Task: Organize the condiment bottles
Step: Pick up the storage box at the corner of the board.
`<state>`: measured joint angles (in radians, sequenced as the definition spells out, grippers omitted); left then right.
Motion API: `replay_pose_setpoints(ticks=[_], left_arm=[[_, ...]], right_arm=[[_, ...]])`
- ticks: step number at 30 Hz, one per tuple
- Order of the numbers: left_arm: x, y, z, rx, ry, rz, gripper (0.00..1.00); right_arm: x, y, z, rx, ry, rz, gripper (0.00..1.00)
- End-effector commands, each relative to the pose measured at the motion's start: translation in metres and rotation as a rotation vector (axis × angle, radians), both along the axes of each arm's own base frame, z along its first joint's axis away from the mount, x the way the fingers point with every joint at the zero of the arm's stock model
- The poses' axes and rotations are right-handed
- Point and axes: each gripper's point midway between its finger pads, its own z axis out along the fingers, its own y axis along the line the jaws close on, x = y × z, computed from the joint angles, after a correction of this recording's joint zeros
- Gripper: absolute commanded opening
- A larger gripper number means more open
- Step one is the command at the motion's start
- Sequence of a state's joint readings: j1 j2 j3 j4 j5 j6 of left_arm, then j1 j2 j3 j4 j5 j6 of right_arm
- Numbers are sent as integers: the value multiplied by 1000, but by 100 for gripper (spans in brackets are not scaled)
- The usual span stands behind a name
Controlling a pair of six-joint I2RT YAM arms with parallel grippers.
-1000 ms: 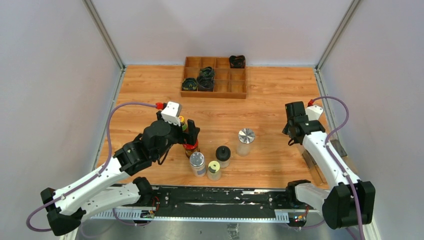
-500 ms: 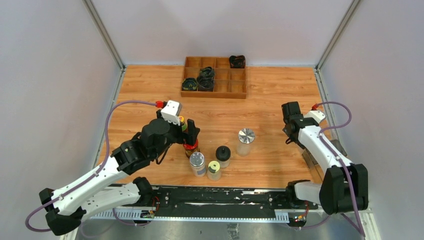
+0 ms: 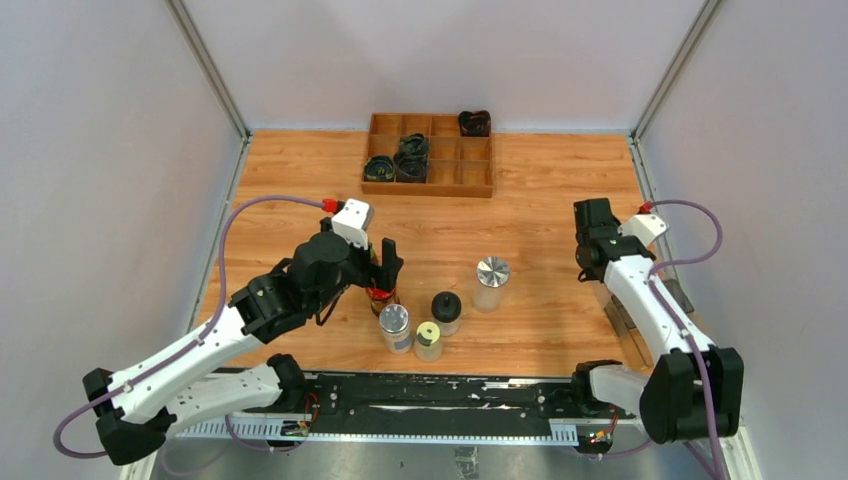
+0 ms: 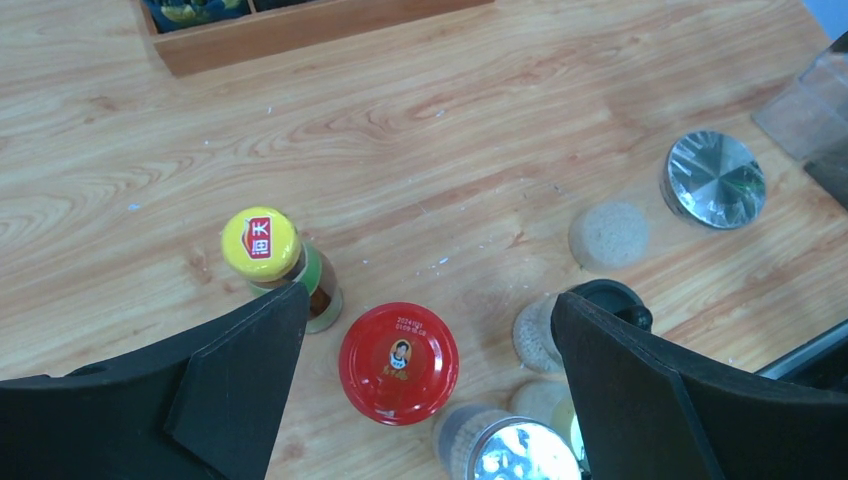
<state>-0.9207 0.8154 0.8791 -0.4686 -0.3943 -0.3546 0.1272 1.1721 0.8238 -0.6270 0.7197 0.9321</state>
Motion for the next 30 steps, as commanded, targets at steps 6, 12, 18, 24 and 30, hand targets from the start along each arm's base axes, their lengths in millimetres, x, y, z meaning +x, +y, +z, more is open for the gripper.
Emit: replay_pose_setpoints(ticks=[6, 12, 18, 24, 30], left_arm=[[0, -19, -19, 44, 47, -64, 100], [1, -22, -18, 59, 54, -77, 100], [0, -21, -20, 62, 59, -74, 100], [-2, -20, -28, 62, 72, -75, 100], [-2, -20, -28, 61, 71, -76, 100]], right_arm=[[-49, -50, -2, -37, 32, -209, 73], [-67, -57, -34, 82, 96, -293, 73], [-64, -55, -55, 140, 104, -285, 69], [-54, -57, -62, 157, 103, -266, 69], [-49, -54, -71, 180, 115, -254, 39]])
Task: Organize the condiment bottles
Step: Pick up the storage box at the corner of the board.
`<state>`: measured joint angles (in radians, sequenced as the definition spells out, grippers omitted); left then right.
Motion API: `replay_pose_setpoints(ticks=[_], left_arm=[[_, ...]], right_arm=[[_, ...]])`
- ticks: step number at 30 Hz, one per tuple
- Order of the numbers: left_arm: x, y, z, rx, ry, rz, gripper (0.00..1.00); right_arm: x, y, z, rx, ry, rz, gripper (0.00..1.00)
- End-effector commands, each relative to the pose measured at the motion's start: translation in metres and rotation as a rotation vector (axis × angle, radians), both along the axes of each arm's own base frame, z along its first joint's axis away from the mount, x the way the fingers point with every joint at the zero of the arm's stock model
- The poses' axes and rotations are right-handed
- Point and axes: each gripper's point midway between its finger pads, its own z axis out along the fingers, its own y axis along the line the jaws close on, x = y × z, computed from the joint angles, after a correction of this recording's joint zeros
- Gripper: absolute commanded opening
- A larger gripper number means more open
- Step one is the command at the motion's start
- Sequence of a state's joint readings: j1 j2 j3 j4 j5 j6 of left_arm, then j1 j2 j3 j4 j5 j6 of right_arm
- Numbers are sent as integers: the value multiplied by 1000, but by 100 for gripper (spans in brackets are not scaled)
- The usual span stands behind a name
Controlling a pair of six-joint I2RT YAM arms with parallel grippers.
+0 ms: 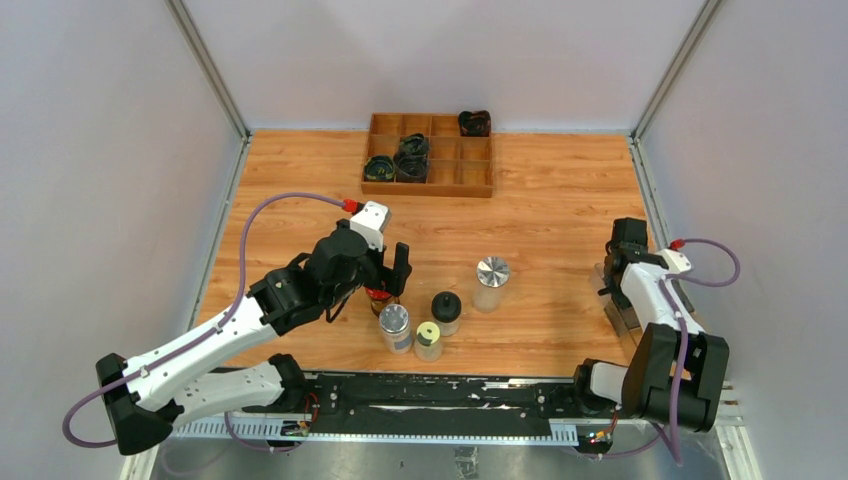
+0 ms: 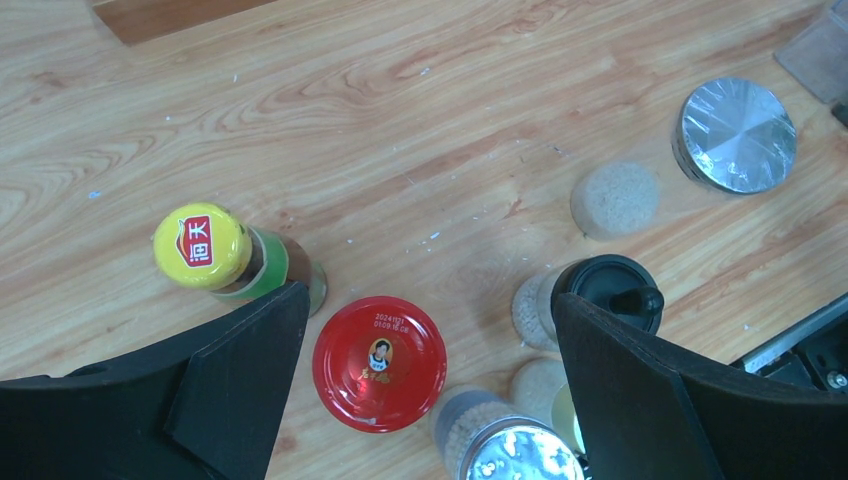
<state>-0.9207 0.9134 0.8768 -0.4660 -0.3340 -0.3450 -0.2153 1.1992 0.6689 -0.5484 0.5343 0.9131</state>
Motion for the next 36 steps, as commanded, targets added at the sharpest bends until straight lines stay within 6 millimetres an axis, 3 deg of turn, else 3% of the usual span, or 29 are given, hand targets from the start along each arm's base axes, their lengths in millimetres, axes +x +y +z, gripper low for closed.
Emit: replay_pose_setpoints(ticks=[1, 9, 15, 32, 36], left_arm=[[-3, -3, 0, -9, -4, -17, 100], [-3, -4, -5, -4, 2, -21, 100], [-2, -4, -7, 0, 2, -20, 100], [-2, -9, -14, -23, 14, -20, 100], [-3, -8, -15, -27, 14, -19, 100]], right_arm=[[0, -1, -9, 18, 8, -7, 36], [1, -2, -16, 18, 29, -2, 24], [4, -1, -17, 26, 31, 12, 0], [44, 21, -11, 103, 98, 255, 0], [55, 27, 1, 69, 95, 307, 0]])
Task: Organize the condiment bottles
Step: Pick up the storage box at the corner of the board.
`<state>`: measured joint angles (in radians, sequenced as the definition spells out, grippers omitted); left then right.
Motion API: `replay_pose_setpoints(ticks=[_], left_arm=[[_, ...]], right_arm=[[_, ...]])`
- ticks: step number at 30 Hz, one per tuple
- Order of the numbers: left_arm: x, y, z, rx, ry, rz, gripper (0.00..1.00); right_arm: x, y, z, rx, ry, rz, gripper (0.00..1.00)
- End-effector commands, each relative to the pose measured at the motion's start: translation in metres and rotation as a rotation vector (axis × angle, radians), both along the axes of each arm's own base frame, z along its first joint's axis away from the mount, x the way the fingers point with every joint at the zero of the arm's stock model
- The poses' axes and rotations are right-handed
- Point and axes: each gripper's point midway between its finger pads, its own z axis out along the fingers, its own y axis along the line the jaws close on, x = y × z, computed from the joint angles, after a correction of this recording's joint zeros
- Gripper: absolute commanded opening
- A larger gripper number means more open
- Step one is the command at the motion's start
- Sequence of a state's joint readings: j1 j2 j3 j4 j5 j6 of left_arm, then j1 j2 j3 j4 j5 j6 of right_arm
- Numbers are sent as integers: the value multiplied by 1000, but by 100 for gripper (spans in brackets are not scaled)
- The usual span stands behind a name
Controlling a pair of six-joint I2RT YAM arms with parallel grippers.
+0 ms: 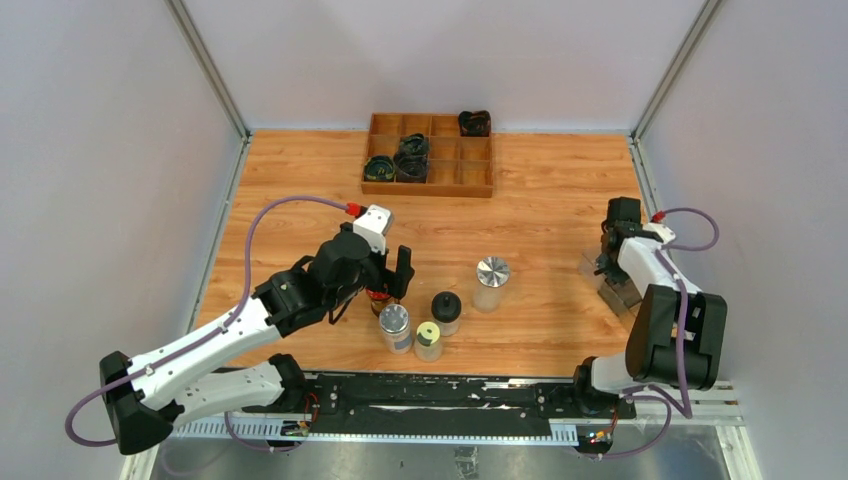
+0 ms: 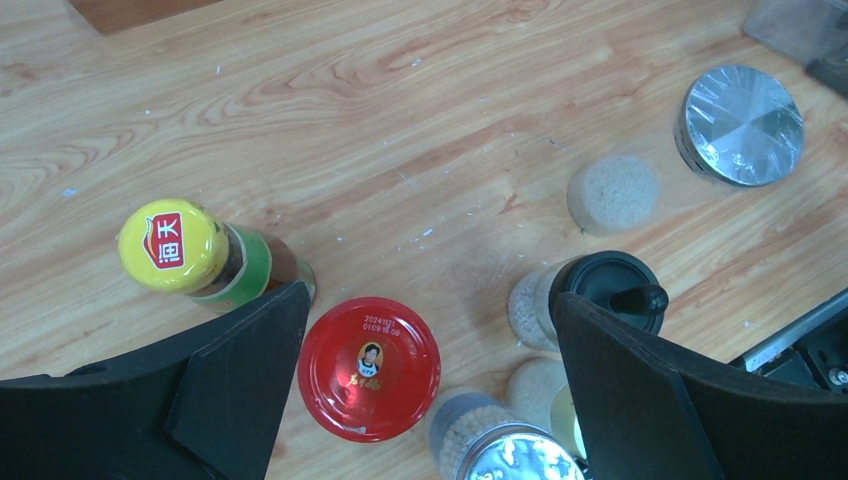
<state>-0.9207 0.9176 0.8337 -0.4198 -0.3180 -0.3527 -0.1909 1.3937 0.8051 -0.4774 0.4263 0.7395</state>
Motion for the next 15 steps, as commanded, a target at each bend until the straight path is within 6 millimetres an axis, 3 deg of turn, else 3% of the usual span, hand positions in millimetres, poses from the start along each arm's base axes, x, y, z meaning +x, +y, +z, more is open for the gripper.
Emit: replay_pose_setpoints(ticks=[1, 10, 15], left_arm=[[-3, -3, -4, -19, 4, -9, 100], [-6, -1, -8, -21, 15, -12, 100], [-8, 1, -8, -30, 15, -8, 100]], right_arm=[[9, 19, 9, 5, 27, 118, 0], [40, 32, 52, -124, 64, 255, 0], [59, 51, 77, -171, 52, 359, 0]])
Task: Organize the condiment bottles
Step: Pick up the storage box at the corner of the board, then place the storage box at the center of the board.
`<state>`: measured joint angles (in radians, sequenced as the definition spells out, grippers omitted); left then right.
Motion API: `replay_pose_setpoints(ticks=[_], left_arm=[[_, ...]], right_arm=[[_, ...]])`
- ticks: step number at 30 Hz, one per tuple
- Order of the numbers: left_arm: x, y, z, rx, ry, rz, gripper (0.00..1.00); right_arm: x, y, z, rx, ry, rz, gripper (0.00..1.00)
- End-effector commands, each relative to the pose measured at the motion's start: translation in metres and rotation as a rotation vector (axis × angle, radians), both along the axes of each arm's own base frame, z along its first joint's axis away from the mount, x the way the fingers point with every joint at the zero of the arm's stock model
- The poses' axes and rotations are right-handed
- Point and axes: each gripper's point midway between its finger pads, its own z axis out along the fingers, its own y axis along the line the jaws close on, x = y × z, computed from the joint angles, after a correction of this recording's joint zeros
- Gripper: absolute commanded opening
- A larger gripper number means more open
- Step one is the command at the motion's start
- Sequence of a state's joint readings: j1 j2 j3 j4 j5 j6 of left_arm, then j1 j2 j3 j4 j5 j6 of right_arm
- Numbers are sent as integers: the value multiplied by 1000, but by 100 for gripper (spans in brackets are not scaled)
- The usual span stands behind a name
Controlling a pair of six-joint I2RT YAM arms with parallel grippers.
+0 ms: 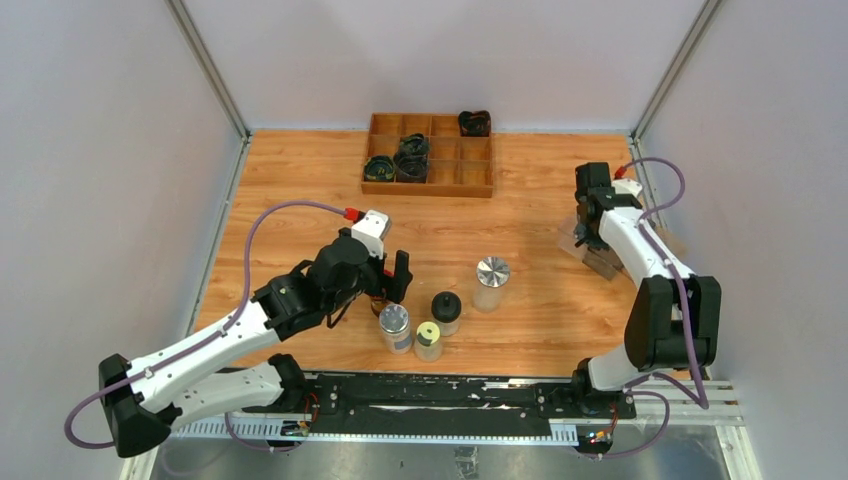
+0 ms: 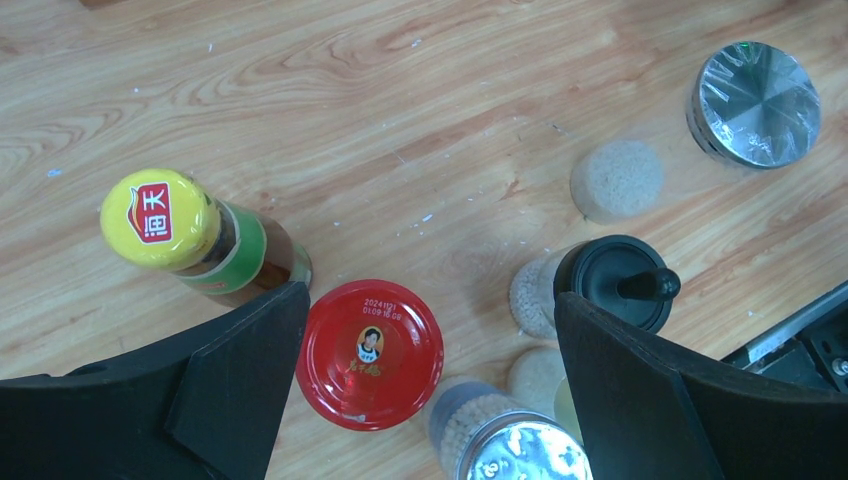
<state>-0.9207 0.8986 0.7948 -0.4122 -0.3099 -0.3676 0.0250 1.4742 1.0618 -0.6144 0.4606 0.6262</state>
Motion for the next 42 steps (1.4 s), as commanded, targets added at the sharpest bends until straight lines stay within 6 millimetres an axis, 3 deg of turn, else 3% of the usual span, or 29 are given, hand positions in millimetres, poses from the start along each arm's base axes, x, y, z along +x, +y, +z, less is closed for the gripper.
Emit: replay_pose_setpoints(ticks=[1, 13, 24, 32, 42], left_arm=[[-4, 0, 2, -26, -4, -7, 100], [-10, 10, 5, -43, -15, 6, 100], [-14, 18, 8, -53, -18, 19, 100], [-16, 24, 10, -47, -24, 29, 100], [-18, 29, 12, -49, -27, 40, 100]], right_arm=[[9, 3, 30, -105, 19, 83, 0], [54, 64, 55, -98, 29, 350, 0], [95, 159, 80, -35, -13, 650, 0], [104, 218, 95, -22, -54, 760, 0], [93, 278, 84, -24, -64, 775, 0]])
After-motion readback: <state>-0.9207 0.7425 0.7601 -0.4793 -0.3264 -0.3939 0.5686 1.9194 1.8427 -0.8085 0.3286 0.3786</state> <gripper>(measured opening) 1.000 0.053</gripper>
